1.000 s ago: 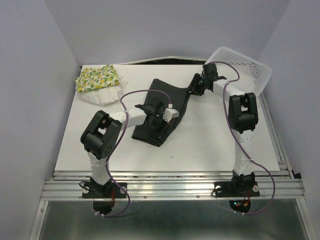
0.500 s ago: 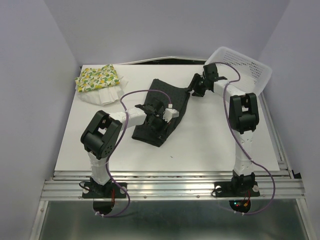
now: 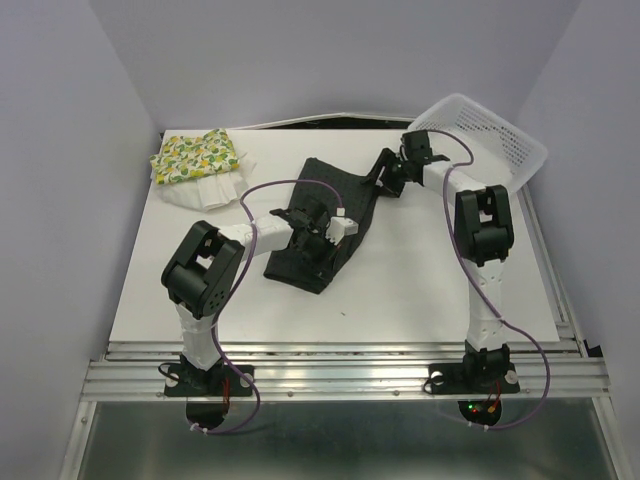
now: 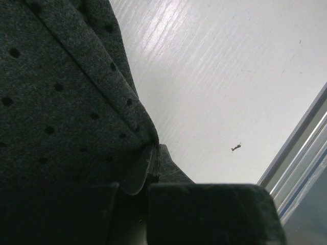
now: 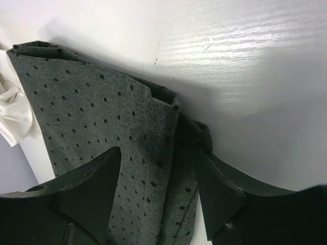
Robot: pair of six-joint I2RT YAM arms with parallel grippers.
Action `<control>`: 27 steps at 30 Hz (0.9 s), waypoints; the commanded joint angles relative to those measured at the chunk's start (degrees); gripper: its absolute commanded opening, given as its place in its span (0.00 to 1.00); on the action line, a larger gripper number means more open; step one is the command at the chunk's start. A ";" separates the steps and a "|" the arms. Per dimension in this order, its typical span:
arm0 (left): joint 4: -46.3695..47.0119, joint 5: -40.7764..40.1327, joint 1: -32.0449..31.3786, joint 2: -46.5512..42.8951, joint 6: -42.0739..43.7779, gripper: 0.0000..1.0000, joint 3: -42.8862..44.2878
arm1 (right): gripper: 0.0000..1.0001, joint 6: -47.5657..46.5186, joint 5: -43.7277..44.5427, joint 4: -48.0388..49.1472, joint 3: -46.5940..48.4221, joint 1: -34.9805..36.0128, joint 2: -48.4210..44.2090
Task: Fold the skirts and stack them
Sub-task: Fold the skirt
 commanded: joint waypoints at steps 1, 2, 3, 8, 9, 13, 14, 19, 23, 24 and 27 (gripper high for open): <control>-3.93 -3.11 -0.65 3.45 1.12 0.00 -1.95 | 0.66 -1.07 4.77 -1.69 -2.18 0.88 -2.18; -3.85 -3.11 -0.73 3.63 1.03 0.00 -1.95 | 0.66 -1.61 5.04 -0.20 -2.97 0.88 -2.88; -3.85 -3.02 -0.73 3.63 1.03 0.00 -2.04 | 0.66 -2.05 5.57 0.07 -3.06 1.41 -3.50; -3.85 -3.11 -0.73 3.63 1.12 0.00 -2.04 | 0.66 -5.04 11.01 2.19 -4.99 2.55 -7.80; -3.85 -3.11 -0.73 3.63 1.12 0.00 -2.04 | 0.66 -5.04 11.89 2.19 -5.43 2.55 -8.42; -3.85 -3.11 -0.73 3.45 1.12 0.00 -2.13 | 0.67 -5.13 15.68 2.27 -8.25 3.87 -10.97; -3.85 -3.11 -0.73 3.37 1.12 0.00 -2.04 | 0.70 -5.21 17.59 2.36 -9.03 4.39 -11.67; -3.85 -2.94 -0.65 3.45 1.12 0.00 -2.12 | 0.69 -4.52 16.74 1.93 -9.22 4.40 -9.93; -3.76 -2.94 -0.73 3.28 1.03 0.00 -2.13 | 0.69 -3.55 14.81 2.36 -8.51 4.40 -6.85; -3.85 -2.94 -0.73 3.28 1.03 0.00 -2.21 | 0.68 -3.37 14.62 2.62 -8.25 4.40 -6.24; -3.85 -3.02 -0.73 3.02 1.03 0.00 -2.21 | 0.68 -3.72 15.85 2.89 -7.11 4.93 -4.12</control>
